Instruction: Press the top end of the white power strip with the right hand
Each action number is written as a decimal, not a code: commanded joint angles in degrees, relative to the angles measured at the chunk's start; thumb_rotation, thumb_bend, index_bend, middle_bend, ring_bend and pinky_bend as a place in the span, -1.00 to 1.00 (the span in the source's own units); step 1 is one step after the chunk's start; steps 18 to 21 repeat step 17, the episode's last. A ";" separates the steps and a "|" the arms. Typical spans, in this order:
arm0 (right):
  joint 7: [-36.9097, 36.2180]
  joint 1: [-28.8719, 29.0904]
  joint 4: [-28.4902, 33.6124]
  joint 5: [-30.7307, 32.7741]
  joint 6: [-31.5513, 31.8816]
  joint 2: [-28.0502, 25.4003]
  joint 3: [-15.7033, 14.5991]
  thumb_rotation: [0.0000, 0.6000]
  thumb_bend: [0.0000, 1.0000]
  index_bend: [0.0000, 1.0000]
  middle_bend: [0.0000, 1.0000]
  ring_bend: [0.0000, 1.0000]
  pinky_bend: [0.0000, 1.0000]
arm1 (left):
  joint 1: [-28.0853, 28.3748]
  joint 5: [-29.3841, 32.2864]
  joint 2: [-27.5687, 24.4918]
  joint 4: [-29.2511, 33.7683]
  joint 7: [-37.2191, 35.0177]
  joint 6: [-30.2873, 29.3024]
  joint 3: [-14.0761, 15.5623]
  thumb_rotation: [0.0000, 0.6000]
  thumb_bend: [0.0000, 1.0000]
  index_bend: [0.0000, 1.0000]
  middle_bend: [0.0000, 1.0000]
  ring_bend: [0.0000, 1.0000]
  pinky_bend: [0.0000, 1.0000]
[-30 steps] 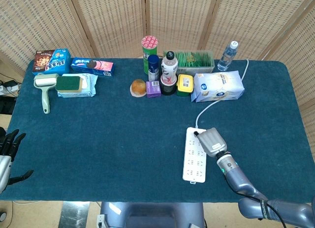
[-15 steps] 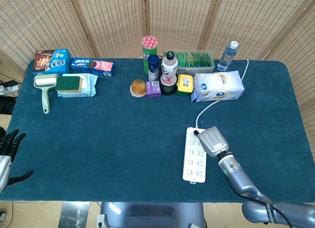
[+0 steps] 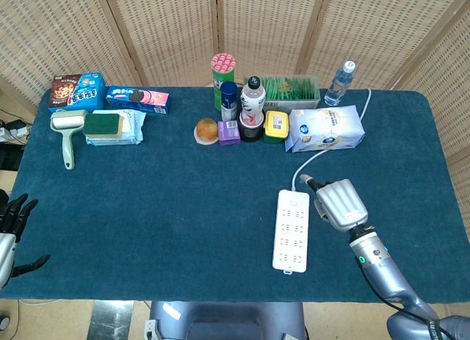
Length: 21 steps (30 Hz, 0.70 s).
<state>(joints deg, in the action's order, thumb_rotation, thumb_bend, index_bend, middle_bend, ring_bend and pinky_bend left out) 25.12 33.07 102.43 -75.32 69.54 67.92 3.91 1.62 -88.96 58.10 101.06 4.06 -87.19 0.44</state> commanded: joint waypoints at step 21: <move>-17.15 -14.81 -12.45 -8.17 12.85 0.03 -3.95 1.00 -1.00 -0.81 -1.00 -1.00 -0.76 | -1.02 -0.82 -0.08 -0.08 -0.54 -1.66 0.26 1.00 -0.89 -1.00 -1.00 -1.00 -0.88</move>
